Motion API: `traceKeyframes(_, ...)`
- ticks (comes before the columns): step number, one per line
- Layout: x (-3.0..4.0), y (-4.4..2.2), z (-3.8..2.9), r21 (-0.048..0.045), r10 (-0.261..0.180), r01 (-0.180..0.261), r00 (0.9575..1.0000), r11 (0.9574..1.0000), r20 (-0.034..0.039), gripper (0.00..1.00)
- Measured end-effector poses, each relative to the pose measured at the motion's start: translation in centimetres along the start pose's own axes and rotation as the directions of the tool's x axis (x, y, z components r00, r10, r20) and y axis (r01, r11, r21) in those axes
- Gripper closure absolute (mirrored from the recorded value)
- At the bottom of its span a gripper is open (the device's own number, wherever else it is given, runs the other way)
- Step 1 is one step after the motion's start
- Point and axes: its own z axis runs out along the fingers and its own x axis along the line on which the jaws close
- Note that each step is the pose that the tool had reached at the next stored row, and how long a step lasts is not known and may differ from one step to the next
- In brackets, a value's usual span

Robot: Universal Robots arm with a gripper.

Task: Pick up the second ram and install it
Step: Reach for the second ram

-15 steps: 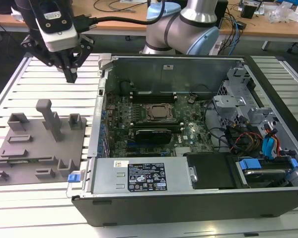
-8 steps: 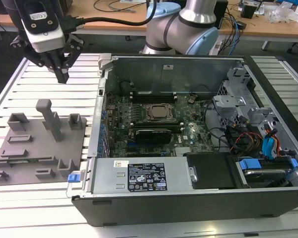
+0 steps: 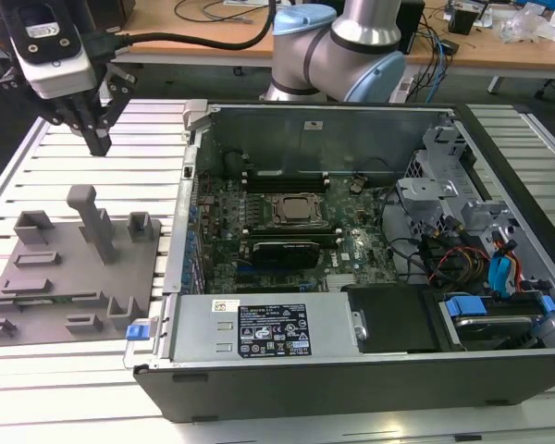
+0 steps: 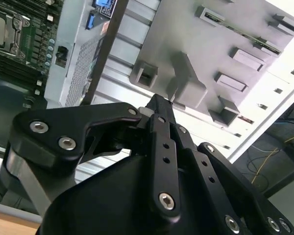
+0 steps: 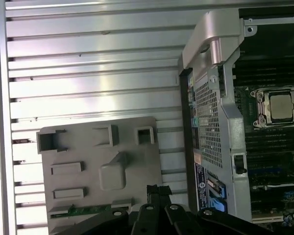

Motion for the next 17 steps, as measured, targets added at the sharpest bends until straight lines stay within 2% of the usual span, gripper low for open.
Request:
traceKeyframes(5, 1.18, -0.09, 0.03, 0.0001, 0.0, 0.0, 1.0, 1.0, -0.0001, 0.89)
traceKeyframes(8, 2.16, -0.17, 0.07, 0.0, 0.0, 0.0, 1.0, 1.0, -0.0001, 0.89)
traceKeyframes(10, 2.47, -0.19, 0.08, 0.0, 0.0, 0.0, 1.0, 1.0, 0.0001, 0.89)
traceKeyframes(14, 4.08, -0.31, 0.12, 0.0, 0.0, 0.0, 1.0, 1.0, 0.0, 0.89)
traceKeyframes(16, 4.45, -0.34, 0.13, 0.0, 0.0, 0.0, 1.0, 1.0, 0.0, 0.89)
traceKeyframes(17, 4.88, -0.37, 0.13, 0.0001, 0.0, 0.0, 1.0, 1.0, 0.0, 0.89)
